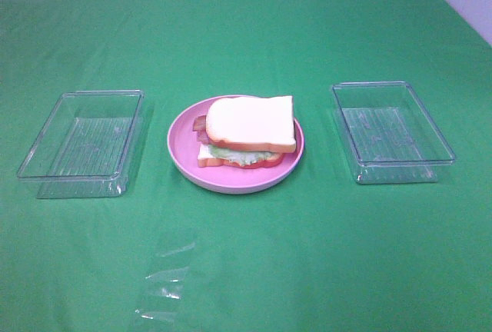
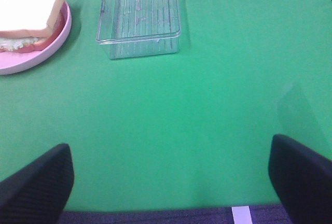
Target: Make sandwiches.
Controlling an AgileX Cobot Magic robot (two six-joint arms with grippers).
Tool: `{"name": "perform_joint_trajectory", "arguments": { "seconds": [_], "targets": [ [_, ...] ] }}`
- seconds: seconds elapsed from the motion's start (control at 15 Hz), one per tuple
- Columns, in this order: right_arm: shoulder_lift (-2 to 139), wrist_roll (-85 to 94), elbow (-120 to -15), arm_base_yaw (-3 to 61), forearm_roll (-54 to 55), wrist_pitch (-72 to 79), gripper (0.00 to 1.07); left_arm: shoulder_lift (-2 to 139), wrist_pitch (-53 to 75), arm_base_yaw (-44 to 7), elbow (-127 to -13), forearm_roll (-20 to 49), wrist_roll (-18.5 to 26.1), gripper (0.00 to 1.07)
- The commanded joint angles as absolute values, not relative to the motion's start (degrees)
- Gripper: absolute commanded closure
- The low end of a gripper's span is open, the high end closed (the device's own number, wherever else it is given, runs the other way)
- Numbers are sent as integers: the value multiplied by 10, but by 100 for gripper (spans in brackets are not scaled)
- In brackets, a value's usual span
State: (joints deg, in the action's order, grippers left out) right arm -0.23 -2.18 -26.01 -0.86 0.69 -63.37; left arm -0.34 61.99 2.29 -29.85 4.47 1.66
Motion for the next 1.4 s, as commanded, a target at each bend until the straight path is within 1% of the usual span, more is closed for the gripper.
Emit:
{"name": "perform_joint_trajectory", "arguments": {
  "seconds": [0.07, 0.2, 1.4],
  "targets": [
    [-14, -17, -259, -9, 9, -630, 10, -17, 619, 22, -296, 42, 9, 10],
    [-14, -17, -259, -9, 9, -630, 10, -16, 619, 22, -296, 45, -3, 10],
    [-14, -17, -259, -9, 9, -630, 10, -16, 619, 22, -296, 46, -3, 10]
  ]
}}
